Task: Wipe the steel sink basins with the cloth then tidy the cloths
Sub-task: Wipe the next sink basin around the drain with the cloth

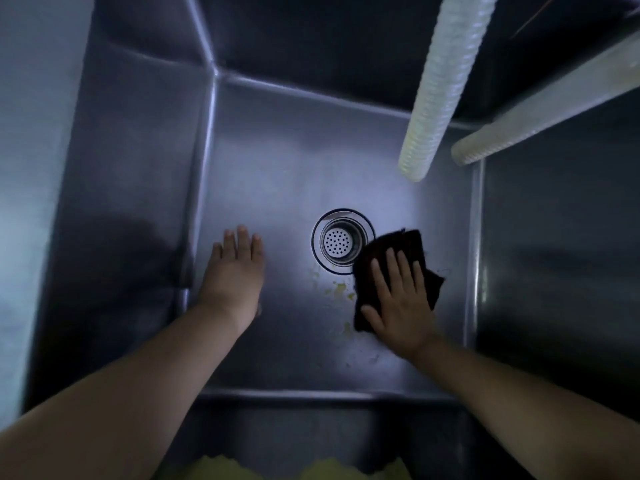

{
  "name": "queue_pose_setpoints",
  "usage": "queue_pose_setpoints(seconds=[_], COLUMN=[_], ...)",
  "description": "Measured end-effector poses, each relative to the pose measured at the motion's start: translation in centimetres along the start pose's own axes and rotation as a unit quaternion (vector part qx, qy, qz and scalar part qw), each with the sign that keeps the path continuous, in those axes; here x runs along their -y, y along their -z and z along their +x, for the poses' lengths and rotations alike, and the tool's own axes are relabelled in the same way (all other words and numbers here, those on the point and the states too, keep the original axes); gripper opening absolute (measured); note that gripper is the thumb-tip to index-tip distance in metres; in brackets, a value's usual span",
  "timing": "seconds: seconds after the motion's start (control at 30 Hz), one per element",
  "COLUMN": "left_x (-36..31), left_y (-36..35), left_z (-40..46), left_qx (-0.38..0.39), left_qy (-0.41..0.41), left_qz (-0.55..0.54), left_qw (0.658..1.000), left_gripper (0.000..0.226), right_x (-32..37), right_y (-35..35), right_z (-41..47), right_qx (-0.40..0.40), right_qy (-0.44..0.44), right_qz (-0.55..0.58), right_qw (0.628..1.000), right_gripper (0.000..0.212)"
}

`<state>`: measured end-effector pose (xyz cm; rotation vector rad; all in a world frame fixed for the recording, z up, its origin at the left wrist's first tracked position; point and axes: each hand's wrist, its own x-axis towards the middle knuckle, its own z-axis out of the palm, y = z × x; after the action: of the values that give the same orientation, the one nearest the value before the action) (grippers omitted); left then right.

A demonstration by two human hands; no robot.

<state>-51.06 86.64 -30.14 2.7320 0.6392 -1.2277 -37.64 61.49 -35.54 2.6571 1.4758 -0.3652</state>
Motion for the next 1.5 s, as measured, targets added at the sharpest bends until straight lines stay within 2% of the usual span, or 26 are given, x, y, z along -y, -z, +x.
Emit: queue_pose_setpoints(seconds=[0.13,0.23,0.53,0.63,0.77,0.93,1.03,1.17,1.27,1.33,1.4,1.5], left_x=[-0.1,0.0,-0.3,-0.3,-0.4,-0.5,-0.5,-0.4,-0.2,-0.1,-0.1,0.0], left_y=[0.2,0.2,0.6,0.7,0.7,0.5,0.2,-0.2,-0.3,-0.3,-0.4,-0.5], left_z=[0.1,0.3,0.2,0.0,0.0,0.1,0.2,0.1,0.1,0.1,0.2,0.4], left_qx=[0.009,0.015,0.02,0.028,0.022,0.015,0.007,-0.01,-0.009,-0.005,-0.003,0.001], left_qy=[0.0,0.0,0.001,0.002,0.001,0.007,0.005,0.001,-0.005,-0.006,-0.006,-0.007], left_qz=[0.008,0.004,0.0,0.001,0.012,0.015,0.02,0.004,-0.008,-0.006,-0.009,-0.014], left_qw=[1.0,1.0,1.0,1.0,1.0,1.0,1.0,1.0,1.0,1.0,1.0,1.0], left_gripper=[0.11,0.11,0.111,0.113,0.112,0.117,0.118,0.117,0.116,0.116,0.115,0.113], right_x=[3.6,6.0,10.9,10.8,9.0,3.0,-1.3,-6.4,-6.5,-4.9,-2.6,1.6], right_y=[-0.6,-0.4,1.7,1.5,0.4,-0.2,0.0,1.1,1.4,0.8,0.1,-0.7], right_z=[-1.3,0.7,10.6,9.9,5.3,-0.4,-0.9,0.4,0.3,-0.9,-2.9,-5.3], right_qx=[0.032,0.039,0.029,0.025,0.022,0.033,0.045,0.038,0.044,0.04,0.052,0.07], right_qy=[0.102,0.136,0.047,0.061,0.129,0.166,0.124,-0.012,-0.098,-0.124,-0.09,0.043], right_qz=[-0.001,0.02,0.059,0.058,0.044,0.022,-0.004,-0.026,-0.029,-0.022,-0.025,-0.015], right_qw=[0.994,0.99,0.997,0.996,0.99,0.985,0.991,0.999,0.994,0.991,0.994,0.997], right_gripper=[0.078,0.078,0.072,0.071,0.074,0.073,0.077,0.079,0.079,0.08,0.082,0.082])
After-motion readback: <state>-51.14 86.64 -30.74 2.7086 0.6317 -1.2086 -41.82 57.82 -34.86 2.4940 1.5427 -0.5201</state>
